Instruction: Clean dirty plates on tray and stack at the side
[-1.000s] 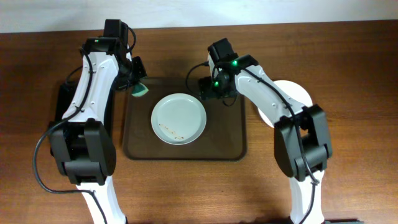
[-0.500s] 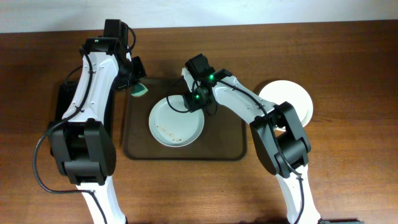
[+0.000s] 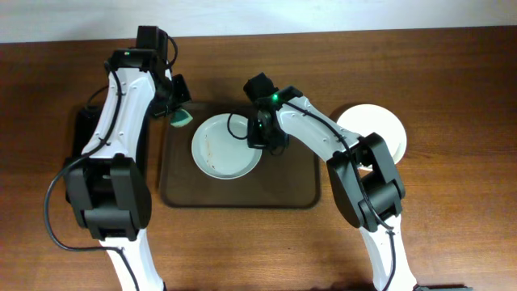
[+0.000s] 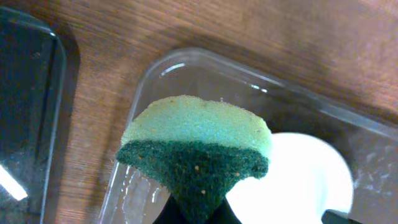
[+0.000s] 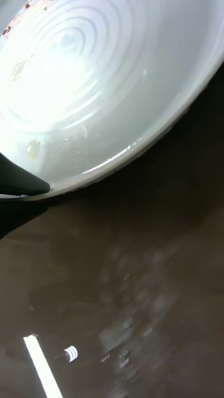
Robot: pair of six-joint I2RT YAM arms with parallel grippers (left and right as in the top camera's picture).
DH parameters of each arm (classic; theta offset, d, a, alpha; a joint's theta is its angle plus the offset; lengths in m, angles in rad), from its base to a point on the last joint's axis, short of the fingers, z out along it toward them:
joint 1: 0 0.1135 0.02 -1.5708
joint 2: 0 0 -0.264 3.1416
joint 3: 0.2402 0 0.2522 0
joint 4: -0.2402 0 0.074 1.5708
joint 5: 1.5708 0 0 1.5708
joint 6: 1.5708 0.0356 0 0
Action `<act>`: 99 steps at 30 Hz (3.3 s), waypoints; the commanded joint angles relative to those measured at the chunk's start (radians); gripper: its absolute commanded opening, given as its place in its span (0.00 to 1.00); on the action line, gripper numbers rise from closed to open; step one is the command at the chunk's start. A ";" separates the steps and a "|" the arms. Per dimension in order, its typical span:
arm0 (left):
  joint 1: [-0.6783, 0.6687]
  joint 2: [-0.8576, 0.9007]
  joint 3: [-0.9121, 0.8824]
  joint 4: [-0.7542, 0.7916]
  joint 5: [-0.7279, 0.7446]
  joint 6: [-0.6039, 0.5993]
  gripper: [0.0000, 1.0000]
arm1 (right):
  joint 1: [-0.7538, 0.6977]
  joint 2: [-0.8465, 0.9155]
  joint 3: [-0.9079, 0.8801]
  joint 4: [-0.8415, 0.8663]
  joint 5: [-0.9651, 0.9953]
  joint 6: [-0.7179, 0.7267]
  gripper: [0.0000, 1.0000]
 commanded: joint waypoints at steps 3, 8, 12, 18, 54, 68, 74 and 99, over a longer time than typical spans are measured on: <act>-0.056 -0.024 -0.120 0.010 -0.007 0.020 0.00 | -0.002 0.022 -0.014 -0.025 0.090 0.135 0.04; -0.114 -0.022 -0.239 0.091 -0.007 0.034 0.01 | -0.001 0.022 -0.014 -0.024 0.088 0.172 0.04; -0.164 -0.021 -0.316 0.225 -0.007 0.158 0.00 | -0.001 0.022 -0.014 -0.017 0.088 0.167 0.04; -0.167 -0.020 -0.465 0.409 -0.014 0.235 0.00 | -0.001 0.022 -0.014 -0.018 0.080 0.148 0.04; -0.140 0.055 -0.513 0.508 -0.121 0.316 0.00 | -0.001 0.022 -0.015 -0.010 0.061 0.125 0.04; -0.159 0.080 -0.512 0.537 -0.089 0.352 0.00 | -0.001 0.022 -0.015 -0.002 0.061 0.111 0.04; -0.159 0.080 -0.512 0.214 0.214 0.525 0.00 | -0.001 0.022 -0.015 0.002 0.054 0.107 0.04; -0.158 0.081 -0.513 0.566 -0.356 0.238 0.00 | -0.001 0.022 -0.015 -0.002 0.054 0.103 0.04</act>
